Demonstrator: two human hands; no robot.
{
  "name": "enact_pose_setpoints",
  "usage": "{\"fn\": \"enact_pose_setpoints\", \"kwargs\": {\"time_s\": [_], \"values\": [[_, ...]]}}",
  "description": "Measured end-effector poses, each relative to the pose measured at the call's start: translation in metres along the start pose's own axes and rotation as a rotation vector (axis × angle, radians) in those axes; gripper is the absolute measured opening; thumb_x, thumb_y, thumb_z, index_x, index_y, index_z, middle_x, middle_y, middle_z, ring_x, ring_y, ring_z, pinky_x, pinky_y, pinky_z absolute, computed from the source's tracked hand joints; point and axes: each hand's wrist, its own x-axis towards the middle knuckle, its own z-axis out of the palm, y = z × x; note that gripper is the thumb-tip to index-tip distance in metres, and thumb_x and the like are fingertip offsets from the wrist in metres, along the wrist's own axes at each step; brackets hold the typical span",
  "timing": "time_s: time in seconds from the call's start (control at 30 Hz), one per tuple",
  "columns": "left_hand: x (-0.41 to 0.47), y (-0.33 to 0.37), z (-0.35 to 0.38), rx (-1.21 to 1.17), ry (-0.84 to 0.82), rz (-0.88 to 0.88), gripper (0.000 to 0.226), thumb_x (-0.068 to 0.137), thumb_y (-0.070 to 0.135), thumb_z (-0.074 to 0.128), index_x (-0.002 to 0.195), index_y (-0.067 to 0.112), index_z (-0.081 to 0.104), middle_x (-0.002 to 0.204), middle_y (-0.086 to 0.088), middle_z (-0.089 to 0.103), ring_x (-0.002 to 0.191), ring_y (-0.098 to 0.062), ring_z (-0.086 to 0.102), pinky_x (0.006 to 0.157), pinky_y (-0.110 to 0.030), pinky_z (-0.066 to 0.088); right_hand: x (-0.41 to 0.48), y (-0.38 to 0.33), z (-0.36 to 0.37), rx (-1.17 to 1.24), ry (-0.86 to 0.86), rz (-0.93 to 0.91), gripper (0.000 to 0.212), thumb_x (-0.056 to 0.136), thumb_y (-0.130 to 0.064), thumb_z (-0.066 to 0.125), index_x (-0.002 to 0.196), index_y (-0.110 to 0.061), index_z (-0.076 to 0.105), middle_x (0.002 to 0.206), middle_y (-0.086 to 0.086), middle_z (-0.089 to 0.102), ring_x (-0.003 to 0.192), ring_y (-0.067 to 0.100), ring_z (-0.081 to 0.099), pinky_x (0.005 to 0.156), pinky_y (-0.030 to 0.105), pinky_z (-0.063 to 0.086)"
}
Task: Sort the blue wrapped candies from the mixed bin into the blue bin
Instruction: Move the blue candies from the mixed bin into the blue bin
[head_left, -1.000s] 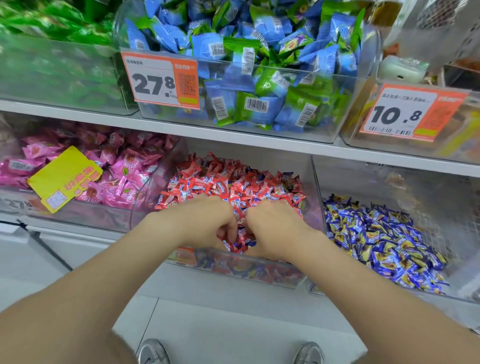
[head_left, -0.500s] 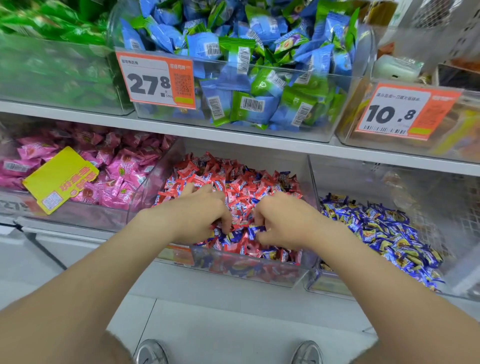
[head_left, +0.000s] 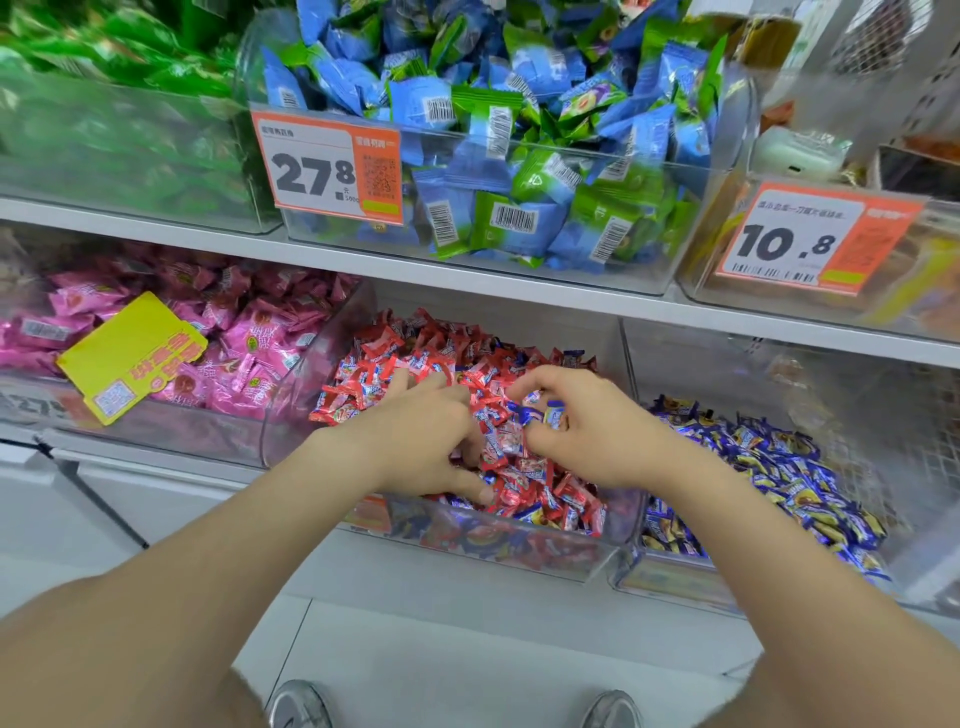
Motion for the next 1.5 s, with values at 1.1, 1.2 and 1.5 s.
{"fn": "enact_pose_setpoints", "kwargs": {"time_s": [1.1,1.2,1.5], "values": [[-0.008,-0.014,-0.003,0.162,-0.026,-0.071,0.032,0.079,0.060,0.077,0.105,0.040,0.072,0.107,0.006,0.028,0.113,-0.023,0.031,0.100,-0.052,0.028,0.030,-0.021,0.052,-0.545,-0.166,-0.043,0.039,0.093,-0.050,0.075,0.094,-0.015,0.058,0.086,0.003,0.056,0.082,0.030,0.059,0.067,0.036,0.043],[-0.011,-0.020,-0.002,0.097,-0.010,-0.051,0.025,0.084,0.055,0.068,0.104,0.040,0.072,0.105,0.008,0.030,0.105,-0.018,0.028,0.097,-0.047,0.027,0.034,-0.013,0.051,-0.430,-0.228,-0.051,0.035,0.086,-0.040,0.085,0.080,-0.017,0.060,0.083,0.005,0.063,0.083,0.031,0.065,0.068,0.038,0.053],[-0.013,-0.026,0.000,-0.054,0.090,-0.121,0.046,0.090,0.053,0.013,0.085,0.031,0.053,0.099,0.009,0.036,0.096,-0.018,0.033,0.094,-0.048,0.032,0.018,-0.004,0.014,-0.192,-0.126,-0.107,0.020,0.099,-0.039,0.069,0.091,-0.025,0.056,0.074,-0.009,0.057,0.072,0.001,0.045,0.064,0.032,0.037]]}}
